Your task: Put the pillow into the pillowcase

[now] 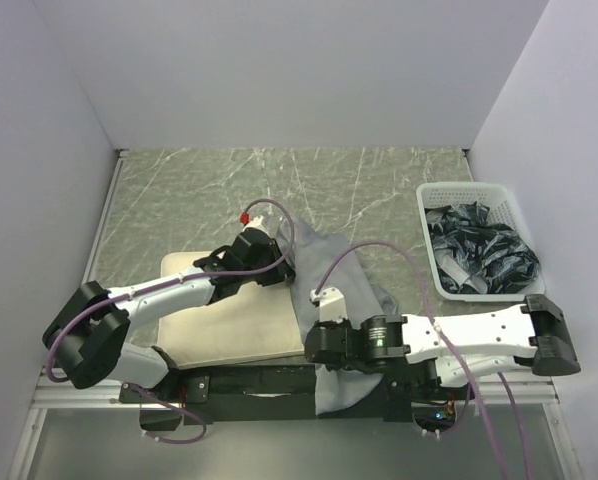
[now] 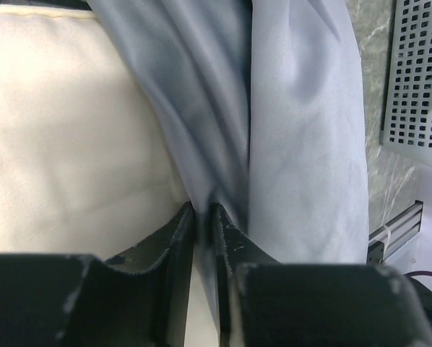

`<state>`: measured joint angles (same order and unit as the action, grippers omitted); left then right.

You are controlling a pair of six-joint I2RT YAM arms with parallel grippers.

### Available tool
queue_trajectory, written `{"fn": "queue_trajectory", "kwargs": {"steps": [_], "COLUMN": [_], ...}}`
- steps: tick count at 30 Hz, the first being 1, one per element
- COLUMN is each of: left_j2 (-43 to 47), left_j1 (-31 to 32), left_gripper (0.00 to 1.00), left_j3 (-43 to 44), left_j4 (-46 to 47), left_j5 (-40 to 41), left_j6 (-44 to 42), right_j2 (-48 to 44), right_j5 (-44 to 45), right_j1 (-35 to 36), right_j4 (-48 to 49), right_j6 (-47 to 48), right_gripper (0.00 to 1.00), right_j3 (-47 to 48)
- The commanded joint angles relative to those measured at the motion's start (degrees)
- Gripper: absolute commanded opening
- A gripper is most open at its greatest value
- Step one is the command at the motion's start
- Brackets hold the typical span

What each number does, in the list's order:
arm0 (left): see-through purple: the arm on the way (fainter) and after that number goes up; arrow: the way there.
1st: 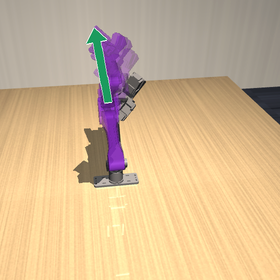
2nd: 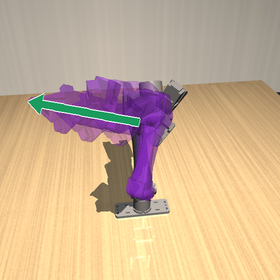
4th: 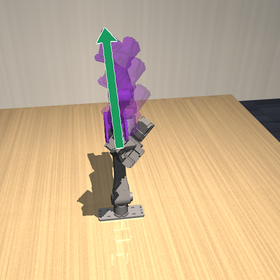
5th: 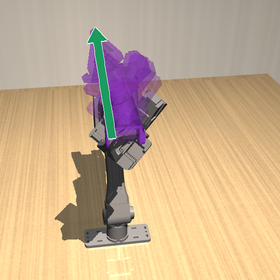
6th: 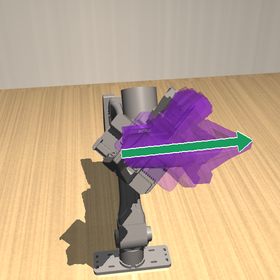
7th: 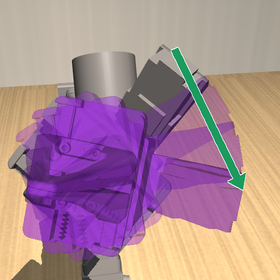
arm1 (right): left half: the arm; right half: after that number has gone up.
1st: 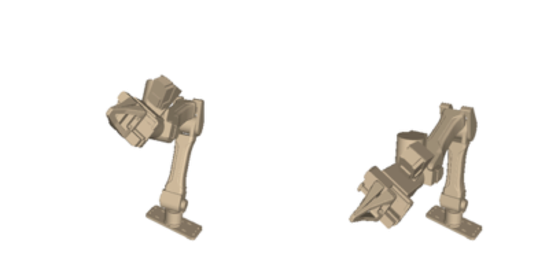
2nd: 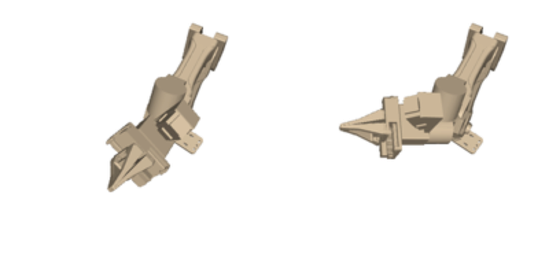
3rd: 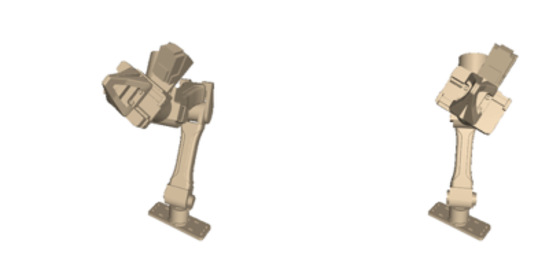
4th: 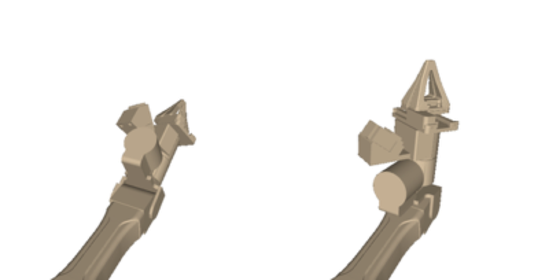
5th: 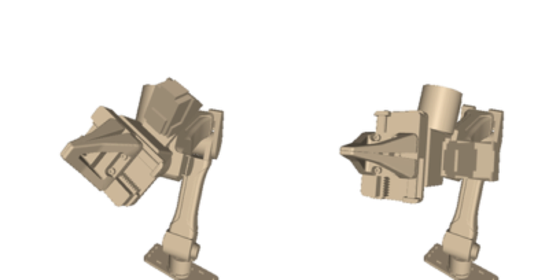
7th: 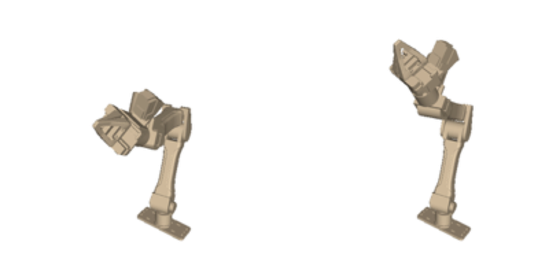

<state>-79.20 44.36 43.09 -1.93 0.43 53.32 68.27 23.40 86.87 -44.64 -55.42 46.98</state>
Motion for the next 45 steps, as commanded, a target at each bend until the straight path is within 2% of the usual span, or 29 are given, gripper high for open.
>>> {"fn": "queue_trajectory", "kwargs": {"steps": [1,8,9,11,12,13,14,15,16,17,19,24,26,27,29,30,31,32,33,34,35,37,38,39,40,41,42,43,45], "left_j2": [2.38,3.52,3.52,3.44,3.61,3.96,4.31,4.58,5.10,5.54,7.20,11.16,11.78,12.13,12.14,11.62,11.26,10.82,10.21,10.20,10.38,11.43,11.70,12.22,12.40,12.58,12.93,13.45,15.38], "left_j1": [0.29,0.11,0.20,0.11,0.03,-0.15,-0.50,-1.37,-1.99,-2.78,-5.06,-13.22,-15.34,-17.27,-18.34,-18.60,-18.61,-18.61,-18.52,-18.52,-18.43,-18.43,-18.43,-18.34,-18.34,-18.34,-18.26,-18.17,-17.90], "left_gripper": [0.20,0.06,0.02,0.01,0.01,0.01,0.01,0.01,0.01,0.01,0.01,0.01,0.01,0.01,0.01,0.01,0.01,0.06,0.10,0.16,0.32,0.55,0.61,0.64,0.67,0.73,0.74,0.75,0.75], "left_j3": [0.24,-0.20,-0.11,0.06,-0.02,-0.37,-0.72,-0.99,-1.17,-1.52,-1.78,-2.75,-2.57,-2.57,-1.87,-1.17,0.14,0.93,1.64,2.25,2.26,2.26,2.26,2.17,2.17,2.17,2.17,1.82,1.12], "left_j4": [0.35,0.18,0.00,-1.31,-1.49,-1.58,-1.76,-2.11,-2.28,-3.07,-4.12,-8.08,-8.61,-8.44,-7.74,-7.39,-6.95,-6.42,-6.24,-5.11,-4.57,-4.04,-3.87,-3.78,-4.13,-4.57,-5.18,-5.88,-9.47], "left_j5": [1.42,1.33,1.77,2.91,3.52,3.53,3.53,3.09,2.74,2.56,2.91,4.41,4.41,3.54,1.43,0.72,0.11,-1.55,-3.74,-4.98,-5.78,-6.31,-6.58,-7.01,-6.84,-6.58,-6.23,-5.88,-3.78], "left_j6": [0.29,-0.23,-0.06,0.29,0.73,0.91,1.17,1.78,1.87,1.88,2.05,2.93,2.93,2.93,2.23,1.27,0.48,-0.75,-2.68,-3.48,-4.44,-4.54,-4.98,-5.07,-4.98,-4.46,-4.10,-3.75,-1.82], "right_j2": [-6.56,-13.51,-14.56,-15.62,-16.41,-16.50,-16.33,-15.20,-13.97,-12.21,-4.67,13.44,22.29,25.22,31.97,33.40,34.29,33.52,32.03,29.84,24.25,17.98,11.60,8.66,6.29,3.74,3.28,3.27,4.41], "right_j5": [6.65,14.73,15.18,16.15,16.24,15.28,10.84,8.09,5.72,3.52,-0.54,-11.60,-11.97,-12.15,-12.24,-12.50,-12.33,-11.11,-10.83,-10.39,-9.69,-8.90,-8.37,-7.50,-6.71,-6.96,-9.05,-8.64,-6.10], "right_j1": [0.23,-2.75,-6.07,-11.61,-16.16,-25.34,-31.35,-36.54,-46.60,-50.79,-59.92,-71.04,-72.71,-73.24,-74.21,-74.82,-75.09,-75.09,-74.92,-74.66,-74.13,-71.24,-69.49,-66.94,-59.52,-56.58,-53.42,-48.60,-43.48], "right_j4": [-7.02,-20.74,-21.44,-21.28,-20.23,-16.48,-13.66,-8.50,-6.70,-5.12,-2.91,2.63,1.76,-0.95,-4.04,-6.05,-7.20,-7.82,-7.04,-5.82,-4.41,-0.28,1.21,4.79,6.31,7.28,8.33,8.43,8.34], "right_j6": [-1.45,-3.56,-1.64,2.83,9.56,13.72,22.28,25.68,28.23,31.91,32.65,29.58,29.49,29.49,29.40,29.58,29.75,29.67,29.67,29.67,29.67,29.58,29.58,29.84,30.36,30.89,30.90,30.64,30.54], "right_gripper": [0.00,0.00,0.00,0.00,0.00,0.00,0.00,0.00,0.00,0.00,0.00,0.00,0.05,0.15,0.30,0.44,0.53,0.60,0.74,0.80,0.87,0.89,0.88,0.88,0.89,0.89,0.89,0.89,0.90], "right_j3": [5.57,12.60,14.26,16.29,18.39,19.63,20.94,23.83,25.51,27.27,33.07,44.67,52.54,55.73,63.19,64.80,65.95,65.78,64.22,61.76,55.82,49.47,43.34,39.98,37.25,33.22,31.43,29.94,26.33]}}
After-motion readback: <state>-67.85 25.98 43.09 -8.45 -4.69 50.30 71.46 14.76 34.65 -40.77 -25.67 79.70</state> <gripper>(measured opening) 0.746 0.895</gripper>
